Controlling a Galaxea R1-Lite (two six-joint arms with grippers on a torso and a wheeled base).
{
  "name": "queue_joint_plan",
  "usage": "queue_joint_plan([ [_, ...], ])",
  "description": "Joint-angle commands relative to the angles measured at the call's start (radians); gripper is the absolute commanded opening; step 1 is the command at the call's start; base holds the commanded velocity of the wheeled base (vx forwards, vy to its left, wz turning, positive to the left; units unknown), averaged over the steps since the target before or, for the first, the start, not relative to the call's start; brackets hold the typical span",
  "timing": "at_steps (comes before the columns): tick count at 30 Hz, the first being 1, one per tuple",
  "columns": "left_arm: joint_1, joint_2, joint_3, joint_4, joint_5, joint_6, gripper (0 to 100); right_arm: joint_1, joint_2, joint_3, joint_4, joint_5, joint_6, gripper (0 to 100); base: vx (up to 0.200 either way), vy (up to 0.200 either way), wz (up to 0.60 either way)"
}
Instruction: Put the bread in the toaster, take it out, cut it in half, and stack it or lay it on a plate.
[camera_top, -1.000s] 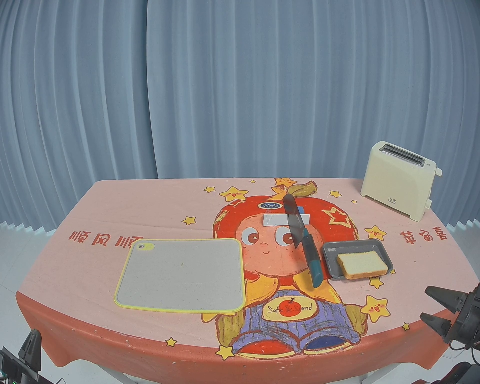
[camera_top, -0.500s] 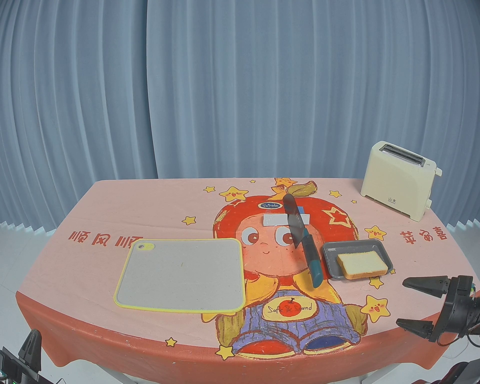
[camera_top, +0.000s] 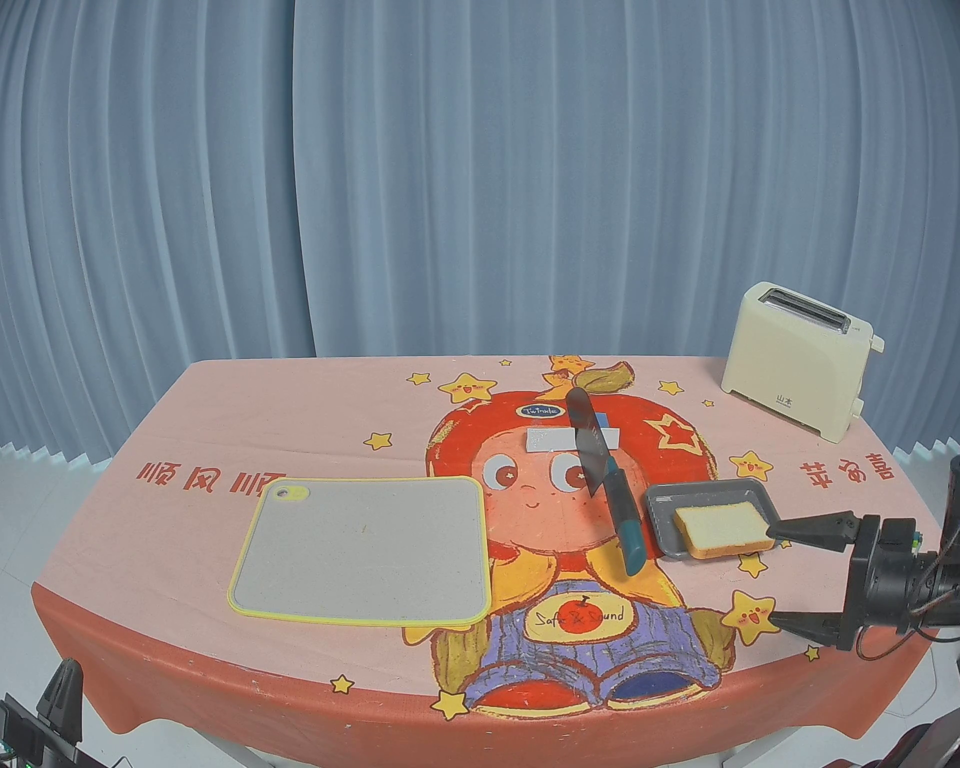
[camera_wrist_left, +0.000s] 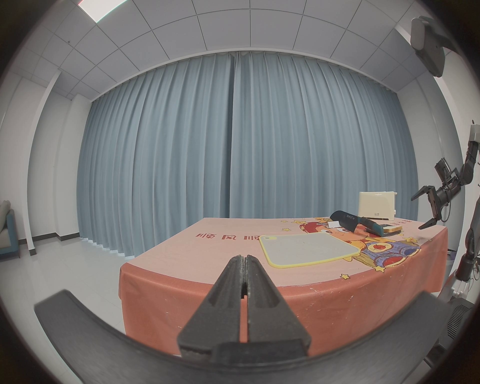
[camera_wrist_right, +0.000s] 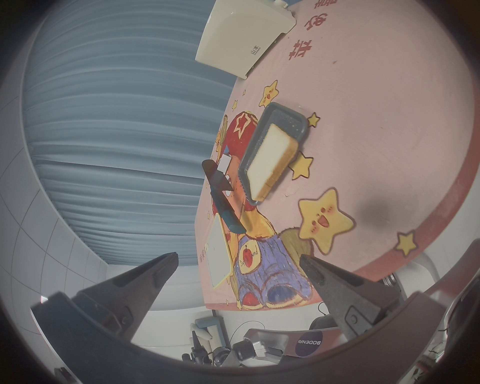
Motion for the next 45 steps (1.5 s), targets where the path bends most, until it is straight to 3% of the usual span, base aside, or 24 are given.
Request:
queue_joint_plan([
  [1, 0.0, -0.001, 0.018, 0.0, 0.0, 0.0, 0, -0.004, 0.076, -0.048, 0.0, 0.001, 0.001, 100, 0.0, 0.0, 0.0],
  [8, 0.0, -0.001, 0.018, 0.0, 0.0, 0.0, 0, -0.012, 0.147, -0.122, 0.001, -0.009, 0.075, 100, 0.0, 0.0, 0.0],
  [13, 0.0, -0.001, 0.018, 0.0, 0.0, 0.0, 0, -0.023, 0.174, -0.136, 0.001, -0.015, 0.07, 100, 0.0, 0.0, 0.0],
  [21, 0.0, -0.001, 0.018, 0.0, 0.0, 0.0, 0, -0.101, 0.245, -0.16, 0.006, -0.015, 0.061, 100, 0.0, 0.0, 0.0],
  [24, 0.0, -0.001, 0.018, -0.002, 0.0, 0.0, 0, -0.136, 0.296, -0.171, 0.006, -0.013, 0.032, 100, 0.0, 0.0, 0.0],
  [30, 0.0, -0.001, 0.018, 0.0, 0.0, 0.0, 0, -0.15, 0.352, -0.174, 0.001, -0.013, -0.004, 100, 0.0, 0.0, 0.0],
  [45, 0.0, -0.001, 0.018, 0.0, 0.0, 0.0, 0, -0.167, 0.38, -0.232, 0.003, -0.007, 0.003, 100, 0.0, 0.0, 0.0],
])
